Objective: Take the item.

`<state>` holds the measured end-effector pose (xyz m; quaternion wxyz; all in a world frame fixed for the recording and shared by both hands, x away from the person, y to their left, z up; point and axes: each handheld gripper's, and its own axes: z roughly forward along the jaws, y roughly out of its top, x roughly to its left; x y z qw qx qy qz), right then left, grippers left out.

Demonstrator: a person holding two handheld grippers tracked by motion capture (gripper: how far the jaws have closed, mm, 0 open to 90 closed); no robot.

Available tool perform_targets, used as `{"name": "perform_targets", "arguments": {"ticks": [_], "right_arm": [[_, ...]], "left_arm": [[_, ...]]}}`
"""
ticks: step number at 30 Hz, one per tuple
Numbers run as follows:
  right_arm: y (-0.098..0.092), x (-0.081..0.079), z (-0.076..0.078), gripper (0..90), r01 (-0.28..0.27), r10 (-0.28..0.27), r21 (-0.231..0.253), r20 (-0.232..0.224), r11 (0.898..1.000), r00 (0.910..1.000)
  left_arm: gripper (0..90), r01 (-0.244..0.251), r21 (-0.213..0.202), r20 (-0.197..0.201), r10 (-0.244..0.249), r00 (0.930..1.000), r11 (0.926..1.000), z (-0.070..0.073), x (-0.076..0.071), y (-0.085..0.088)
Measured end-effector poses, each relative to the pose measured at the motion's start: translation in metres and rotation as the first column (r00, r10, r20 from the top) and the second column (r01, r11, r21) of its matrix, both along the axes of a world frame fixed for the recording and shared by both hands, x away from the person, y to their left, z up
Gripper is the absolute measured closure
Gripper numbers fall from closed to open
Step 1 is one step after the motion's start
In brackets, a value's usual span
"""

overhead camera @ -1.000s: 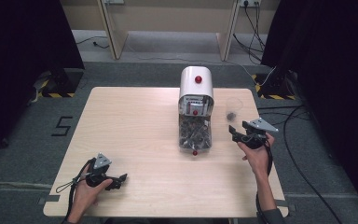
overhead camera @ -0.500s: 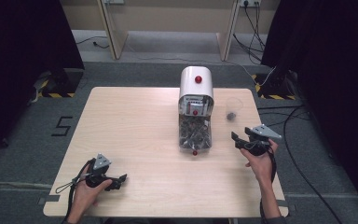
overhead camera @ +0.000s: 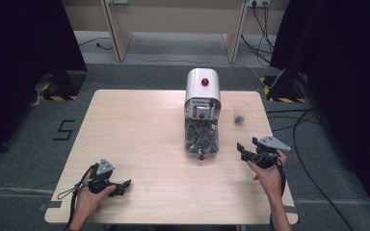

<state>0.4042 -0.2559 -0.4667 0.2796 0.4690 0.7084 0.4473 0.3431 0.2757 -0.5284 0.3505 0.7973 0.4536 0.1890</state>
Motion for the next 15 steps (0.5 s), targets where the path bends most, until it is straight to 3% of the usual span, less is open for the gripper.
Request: {"name": "perform_targets", "arguments": {"ticks": [15], "right_arm": [[0.004, -0.017, -0.012, 23.0, -0.035, 0.034, -0.016, -0.036, 0.999, 0.9988]], "left_arm": [[0.0, 0.0, 0.0, 0.0, 0.0, 1.0, 1.0, 0.0, 0.0, 0.0]]}}
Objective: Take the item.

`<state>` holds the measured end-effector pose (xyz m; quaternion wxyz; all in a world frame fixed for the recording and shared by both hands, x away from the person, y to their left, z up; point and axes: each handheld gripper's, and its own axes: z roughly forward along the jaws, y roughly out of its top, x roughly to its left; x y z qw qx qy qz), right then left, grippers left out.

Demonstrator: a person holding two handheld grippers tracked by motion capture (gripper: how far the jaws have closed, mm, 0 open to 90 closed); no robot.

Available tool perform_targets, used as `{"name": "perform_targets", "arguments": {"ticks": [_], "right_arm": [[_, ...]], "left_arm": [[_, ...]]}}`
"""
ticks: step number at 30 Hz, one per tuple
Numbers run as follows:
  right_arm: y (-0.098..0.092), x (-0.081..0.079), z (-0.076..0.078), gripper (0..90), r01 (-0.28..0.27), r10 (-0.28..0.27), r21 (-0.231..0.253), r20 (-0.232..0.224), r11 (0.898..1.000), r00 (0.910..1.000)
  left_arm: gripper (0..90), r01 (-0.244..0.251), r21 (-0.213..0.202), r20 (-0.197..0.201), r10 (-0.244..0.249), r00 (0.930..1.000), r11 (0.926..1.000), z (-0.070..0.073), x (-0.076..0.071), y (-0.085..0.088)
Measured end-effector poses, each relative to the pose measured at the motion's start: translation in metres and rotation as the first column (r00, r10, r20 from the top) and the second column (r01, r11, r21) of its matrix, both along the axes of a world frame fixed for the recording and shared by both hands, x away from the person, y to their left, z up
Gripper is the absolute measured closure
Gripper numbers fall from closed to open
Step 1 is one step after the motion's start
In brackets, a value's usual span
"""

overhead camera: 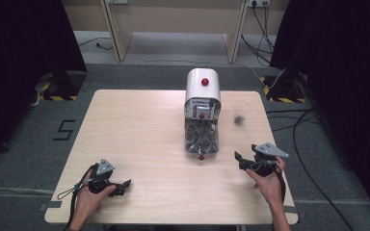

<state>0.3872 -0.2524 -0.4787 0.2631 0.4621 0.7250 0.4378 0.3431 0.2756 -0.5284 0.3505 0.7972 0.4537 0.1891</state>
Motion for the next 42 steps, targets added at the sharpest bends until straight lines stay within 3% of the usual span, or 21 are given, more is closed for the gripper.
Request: {"name": "perform_targets", "arguments": {"ticks": [21, 42], "right_arm": [[0.005, -0.019, -0.012, 23.3, -0.06, 0.059, -0.028, -0.034, 0.998, 0.9977], [0.001, -0.034, -0.022, 23.3, -0.074, 0.072, -0.038, -0.051, 0.997, 0.9961]], "left_arm": [[0.0, 0.0, 0.0, 0.001, 0.0, 1.0, 1.0, 0.0, 0.0, 0.0], [0.0, 0.0, 0.0, 0.001, 0.0, 1.0, 1.0, 0.0, 0.0, 0.0]]}}
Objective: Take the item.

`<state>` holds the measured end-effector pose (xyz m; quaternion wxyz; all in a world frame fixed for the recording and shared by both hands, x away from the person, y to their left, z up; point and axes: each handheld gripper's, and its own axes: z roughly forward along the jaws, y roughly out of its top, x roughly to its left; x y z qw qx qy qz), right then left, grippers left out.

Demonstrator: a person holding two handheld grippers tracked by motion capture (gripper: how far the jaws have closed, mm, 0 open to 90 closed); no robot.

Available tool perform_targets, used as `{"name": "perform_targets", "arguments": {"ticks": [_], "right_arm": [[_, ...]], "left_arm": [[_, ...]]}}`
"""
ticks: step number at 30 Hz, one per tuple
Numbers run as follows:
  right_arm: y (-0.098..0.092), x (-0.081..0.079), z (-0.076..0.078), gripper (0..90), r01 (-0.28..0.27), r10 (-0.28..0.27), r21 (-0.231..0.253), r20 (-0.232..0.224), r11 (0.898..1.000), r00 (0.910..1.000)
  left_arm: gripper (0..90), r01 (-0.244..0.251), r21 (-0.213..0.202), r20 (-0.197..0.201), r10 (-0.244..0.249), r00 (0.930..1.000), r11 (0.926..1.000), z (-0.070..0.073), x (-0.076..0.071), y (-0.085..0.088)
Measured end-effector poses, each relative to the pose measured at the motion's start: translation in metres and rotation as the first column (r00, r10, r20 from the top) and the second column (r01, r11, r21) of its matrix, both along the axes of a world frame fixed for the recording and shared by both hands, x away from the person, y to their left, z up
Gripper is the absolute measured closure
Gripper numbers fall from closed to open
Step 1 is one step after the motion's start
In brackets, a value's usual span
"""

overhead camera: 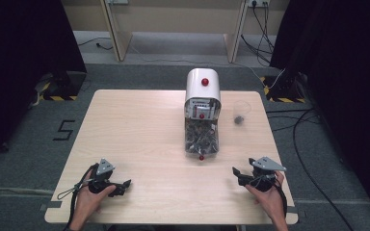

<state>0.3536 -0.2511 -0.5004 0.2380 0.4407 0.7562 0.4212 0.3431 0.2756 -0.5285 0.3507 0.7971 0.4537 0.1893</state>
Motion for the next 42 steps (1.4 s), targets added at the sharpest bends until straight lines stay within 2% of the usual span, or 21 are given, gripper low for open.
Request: {"name": "perform_targets", "arguments": {"ticks": [4, 8, 14, 42], "right_arm": [[0.0, -0.004, -0.001, 22.1, 0.001, -0.001, 0.001, 0.0, 1.0, 1.0], [-0.003, -0.007, -0.002, 19.5, 0.025, -0.025, 0.008, 0.003, 1.0, 0.9997], [-0.003, -0.01, -0.004, 16.4, 0.016, -0.016, 0.009, -0.001, 1.0, 0.9999], [-0.006, -0.032, -0.015, 16.8, -0.001, 0.0, -0.032, -0.04, 0.999, 0.9992]], "left_arm": [[0.0, 0.0, 0.0, -0.001, 0.0, 1.0, 1.0, 0.0, 0.0, 0.0], [0.0, 0.0, 0.0, 0.0, 0.0, 1.0, 1.0, 0.0, 0.0, 0.0], [0.0, 0.0, 0.0, 0.0, 0.0, 1.0, 1.0, 0.0, 0.0, 0.0], [0.0, -0.001, 0.0, -0.001, 0.001, 1.0, 1.0, 0.0, 0.0, 0.0]]}}
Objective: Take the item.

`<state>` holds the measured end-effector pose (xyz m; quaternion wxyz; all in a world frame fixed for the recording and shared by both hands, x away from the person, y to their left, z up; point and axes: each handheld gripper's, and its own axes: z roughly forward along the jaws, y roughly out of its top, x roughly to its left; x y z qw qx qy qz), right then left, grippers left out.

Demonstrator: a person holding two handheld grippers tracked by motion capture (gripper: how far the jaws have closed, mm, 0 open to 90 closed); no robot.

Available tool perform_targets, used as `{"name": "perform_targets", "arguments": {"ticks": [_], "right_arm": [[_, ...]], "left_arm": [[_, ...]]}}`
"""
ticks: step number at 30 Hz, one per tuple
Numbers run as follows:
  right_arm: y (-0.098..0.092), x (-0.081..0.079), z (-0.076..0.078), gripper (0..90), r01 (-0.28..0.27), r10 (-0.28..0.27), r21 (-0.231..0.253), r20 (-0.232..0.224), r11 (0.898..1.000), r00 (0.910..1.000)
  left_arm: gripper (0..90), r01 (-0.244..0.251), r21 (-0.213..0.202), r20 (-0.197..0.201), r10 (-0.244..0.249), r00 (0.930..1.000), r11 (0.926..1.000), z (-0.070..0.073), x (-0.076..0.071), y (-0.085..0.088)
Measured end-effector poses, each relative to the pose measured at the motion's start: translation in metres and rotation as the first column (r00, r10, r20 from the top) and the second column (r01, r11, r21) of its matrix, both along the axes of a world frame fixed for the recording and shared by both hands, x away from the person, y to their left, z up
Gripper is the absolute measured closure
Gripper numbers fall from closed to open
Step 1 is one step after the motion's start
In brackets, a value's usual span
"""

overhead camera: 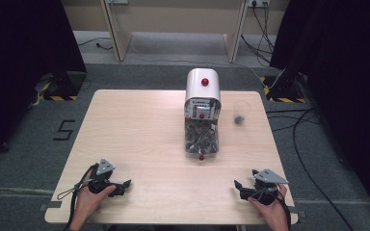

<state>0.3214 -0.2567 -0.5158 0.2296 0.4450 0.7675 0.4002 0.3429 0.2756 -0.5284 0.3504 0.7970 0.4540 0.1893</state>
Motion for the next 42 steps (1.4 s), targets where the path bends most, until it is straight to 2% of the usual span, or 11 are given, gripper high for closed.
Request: {"name": "perform_targets", "arguments": {"ticks": [35, 42], "right_arm": [[-0.008, -0.024, -0.001, 16.8, 0.009, -0.01, -0.039, -0.029, 0.999, 0.9995], [-0.012, -0.029, -0.008, 16.8, 0.015, -0.017, -0.043, -0.053, 0.999, 0.9985]], "left_arm": [[0.0, -0.001, 0.0, 0.0, 0.001, 1.0, 1.0, 0.0, 0.0, 0.0], [0.0, -0.001, 0.0, 0.0, 0.001, 1.0, 1.0, 0.0, 0.0, 0.0]]}}
